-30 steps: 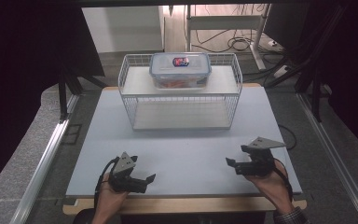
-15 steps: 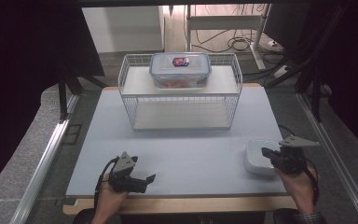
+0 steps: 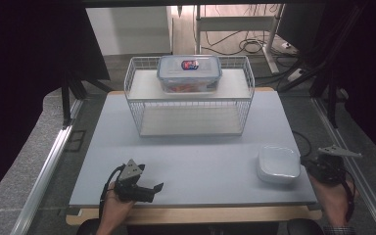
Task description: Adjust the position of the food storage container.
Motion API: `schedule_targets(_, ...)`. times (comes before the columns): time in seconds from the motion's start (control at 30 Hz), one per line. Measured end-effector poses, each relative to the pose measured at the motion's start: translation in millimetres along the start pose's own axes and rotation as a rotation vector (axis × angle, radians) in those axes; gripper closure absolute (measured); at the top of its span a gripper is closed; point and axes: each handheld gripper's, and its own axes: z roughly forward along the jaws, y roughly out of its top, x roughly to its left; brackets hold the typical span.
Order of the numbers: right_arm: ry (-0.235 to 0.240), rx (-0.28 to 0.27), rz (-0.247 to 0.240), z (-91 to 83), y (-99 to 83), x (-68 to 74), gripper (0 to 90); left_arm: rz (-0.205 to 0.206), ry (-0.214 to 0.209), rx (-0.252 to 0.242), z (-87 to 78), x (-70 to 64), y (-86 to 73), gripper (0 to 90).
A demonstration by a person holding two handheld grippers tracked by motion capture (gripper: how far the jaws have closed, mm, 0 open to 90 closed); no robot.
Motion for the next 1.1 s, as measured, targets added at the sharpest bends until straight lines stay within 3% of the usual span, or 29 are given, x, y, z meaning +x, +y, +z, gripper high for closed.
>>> schedule_targets(0.2,-0.008,0.013,-0.009,5.7,-1.2,1.4,89.8,-0.002,0.0,-0.004,-0.3,0.7,0.2,5.1)
schedule_targets(0.53,0.073,0.007,-0.041,19.2,6.7,22.9,89.5,-0.004,-0.011,0.003,2.5,1.1,0.0,5.3)
schedule_targets(0.97,0.133,0.012,-0.109,42.3,22.0,51.0,89.3,-0.009,-0.016,0.009,4.8,1.0,0.0,5.3)
schedule_targets(1.1,0.194,0.016,-0.119,51.0,27.7,66.5,89.4,-0.011,-0.018,0.01,5.1,1.0,0.0,5.3)
